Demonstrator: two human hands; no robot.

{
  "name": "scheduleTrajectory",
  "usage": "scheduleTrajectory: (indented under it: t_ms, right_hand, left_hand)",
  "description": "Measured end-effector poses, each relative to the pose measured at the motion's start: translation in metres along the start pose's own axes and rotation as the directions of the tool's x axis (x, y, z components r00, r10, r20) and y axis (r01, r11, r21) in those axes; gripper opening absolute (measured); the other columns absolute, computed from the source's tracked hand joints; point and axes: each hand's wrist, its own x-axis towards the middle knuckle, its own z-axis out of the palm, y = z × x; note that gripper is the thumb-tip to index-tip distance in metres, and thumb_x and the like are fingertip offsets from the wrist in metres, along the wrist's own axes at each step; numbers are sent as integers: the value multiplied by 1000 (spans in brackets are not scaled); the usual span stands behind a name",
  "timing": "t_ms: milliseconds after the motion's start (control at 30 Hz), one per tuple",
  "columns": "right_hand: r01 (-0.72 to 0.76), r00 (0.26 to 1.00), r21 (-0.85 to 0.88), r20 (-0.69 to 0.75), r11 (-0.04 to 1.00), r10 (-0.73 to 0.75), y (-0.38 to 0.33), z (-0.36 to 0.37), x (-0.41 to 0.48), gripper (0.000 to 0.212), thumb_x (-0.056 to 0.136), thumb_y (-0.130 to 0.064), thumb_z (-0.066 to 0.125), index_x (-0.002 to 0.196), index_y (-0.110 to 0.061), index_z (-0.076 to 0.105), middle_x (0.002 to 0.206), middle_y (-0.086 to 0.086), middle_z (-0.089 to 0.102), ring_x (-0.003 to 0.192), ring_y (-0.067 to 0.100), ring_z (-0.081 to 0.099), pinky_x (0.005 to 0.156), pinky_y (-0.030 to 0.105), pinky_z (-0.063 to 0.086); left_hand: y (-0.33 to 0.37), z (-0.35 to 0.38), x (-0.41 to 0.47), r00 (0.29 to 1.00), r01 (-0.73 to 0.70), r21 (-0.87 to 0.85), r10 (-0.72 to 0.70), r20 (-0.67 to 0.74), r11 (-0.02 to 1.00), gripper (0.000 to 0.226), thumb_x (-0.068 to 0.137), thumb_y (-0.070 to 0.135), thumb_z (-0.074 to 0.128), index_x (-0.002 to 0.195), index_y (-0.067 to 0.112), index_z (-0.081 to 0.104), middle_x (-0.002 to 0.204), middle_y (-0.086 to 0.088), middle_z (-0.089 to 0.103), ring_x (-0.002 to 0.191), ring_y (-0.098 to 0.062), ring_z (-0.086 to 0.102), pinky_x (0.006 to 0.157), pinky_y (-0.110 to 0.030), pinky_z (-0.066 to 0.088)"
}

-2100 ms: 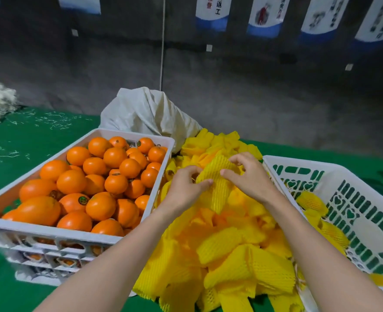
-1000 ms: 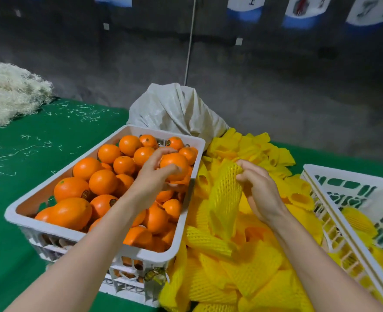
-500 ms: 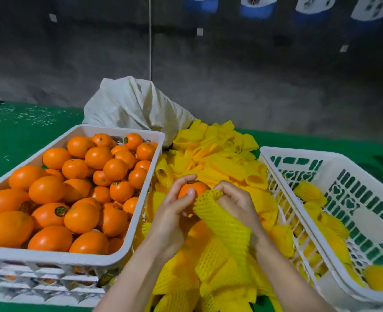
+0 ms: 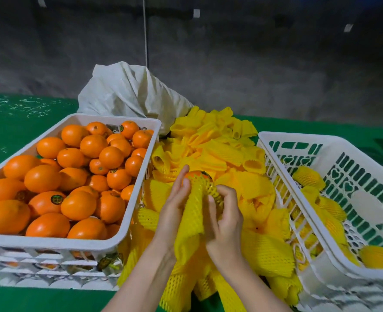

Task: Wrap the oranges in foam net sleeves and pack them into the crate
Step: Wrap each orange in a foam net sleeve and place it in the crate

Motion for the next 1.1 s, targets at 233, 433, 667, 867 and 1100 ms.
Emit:
scheduleTrajectory:
  t_ms: [233, 433, 667, 867, 1100]
  right_hand:
    - [-487, 833, 549, 59, 679, 550, -18, -8, 24, 12, 67, -20, 47, 59, -26, 54, 70, 4, 34, 69, 17, 30, 62, 31, 25]
    - [-485, 850, 413, 16, 771, 526, -16, -16, 43, 27, 89, -10, 49, 64, -15, 43, 63, 6, 35, 61, 16, 30, 54, 30, 22]
    - [-390, 912, 389, 36, 835, 409, -5, -8, 25, 34, 100, -11, 35, 74, -11, 56, 63, -5, 55, 64, 8, 52, 61, 22, 42]
    - [-723, 687, 457, 392, 519, 612, 0, -11, 21, 28, 96, -37, 40, 89, -23, 64, 81, -11, 67, 75, -3, 62, 65, 15, 49]
    - [-747, 664, 419, 440, 516, 604, 5, -12, 19, 61, 71, -61, 52, 104, -13, 69, 104, 10, 70, 98, 23, 66, 87, 39, 50]
  left_hand:
    - [0, -4, 7, 966, 32, -43, -42, -257, 999, 55, 92, 47, 46, 50, 18, 67, 52, 0, 58, 49, -13, 60, 60, -30, 48]
    - [-2, 7, 9, 956, 104, 55, -85, -279, 993, 47, 90, 47, 52, 66, 18, 79, 88, -9, 75, 76, -20, 72, 80, -40, 53]
    - [-1, 22, 2, 934, 55, 151, 3, -358, 987, 53, 92, 45, 51, 54, 19, 75, 68, -4, 73, 60, -15, 70, 64, -31, 51]
    - [-6, 13, 9, 785, -148, 554, 438, -438, 819, 54, 94, 28, 57, 44, 26, 37, 47, 1, 32, 45, -15, 29, 51, -28, 22]
    - [-12, 0, 8, 780, -262, 779, 600, -177, 570, 67, 96, 22, 55, 36, 22, 25, 37, 9, 17, 40, -5, 12, 57, -32, 26]
